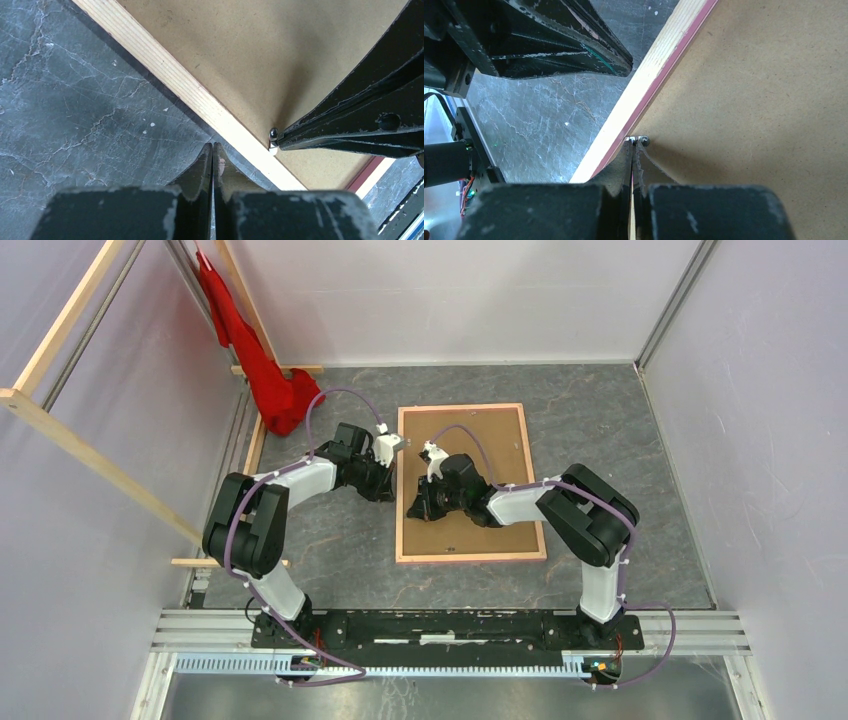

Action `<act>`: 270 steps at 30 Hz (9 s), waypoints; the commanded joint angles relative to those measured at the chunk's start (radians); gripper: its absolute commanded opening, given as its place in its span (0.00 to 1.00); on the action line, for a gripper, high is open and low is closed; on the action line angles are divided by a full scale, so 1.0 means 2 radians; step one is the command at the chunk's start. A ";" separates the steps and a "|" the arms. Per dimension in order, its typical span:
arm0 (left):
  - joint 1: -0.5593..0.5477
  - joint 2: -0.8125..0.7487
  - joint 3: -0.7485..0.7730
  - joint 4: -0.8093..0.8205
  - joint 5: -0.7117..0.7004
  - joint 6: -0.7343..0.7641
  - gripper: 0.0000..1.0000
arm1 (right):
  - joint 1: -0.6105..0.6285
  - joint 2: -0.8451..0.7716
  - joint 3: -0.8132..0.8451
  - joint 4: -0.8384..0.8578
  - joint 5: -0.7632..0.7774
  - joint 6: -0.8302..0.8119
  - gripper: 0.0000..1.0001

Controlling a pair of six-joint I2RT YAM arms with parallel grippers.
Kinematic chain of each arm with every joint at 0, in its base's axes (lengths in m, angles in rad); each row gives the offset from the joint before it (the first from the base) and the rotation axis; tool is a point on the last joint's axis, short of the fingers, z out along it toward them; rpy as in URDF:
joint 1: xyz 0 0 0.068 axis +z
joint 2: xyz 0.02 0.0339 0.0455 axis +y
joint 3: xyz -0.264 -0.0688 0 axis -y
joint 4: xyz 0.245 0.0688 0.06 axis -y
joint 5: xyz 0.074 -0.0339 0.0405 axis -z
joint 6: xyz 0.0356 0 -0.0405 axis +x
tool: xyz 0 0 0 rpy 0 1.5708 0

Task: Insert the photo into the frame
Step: Install the photo frame at the center of the board, then adjust the photo frame at the center of the board.

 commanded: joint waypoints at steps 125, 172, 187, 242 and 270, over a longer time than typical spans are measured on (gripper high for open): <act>0.007 0.058 0.037 -0.007 0.060 -0.012 0.05 | 0.028 0.028 -0.035 0.060 0.114 0.068 0.00; 0.066 0.203 0.217 0.012 0.073 -0.090 0.26 | -0.129 0.223 0.372 -0.105 -0.032 -0.041 0.26; 0.062 0.206 0.217 0.011 0.070 -0.091 0.08 | -0.129 0.250 0.385 -0.084 -0.067 -0.019 0.24; 0.044 0.144 0.169 -0.039 0.040 -0.002 0.07 | -0.239 0.049 0.287 -0.156 0.050 -0.059 0.85; -0.208 0.069 0.033 -0.084 -0.023 0.096 0.40 | -0.212 0.197 0.419 -0.233 -0.072 -0.002 0.97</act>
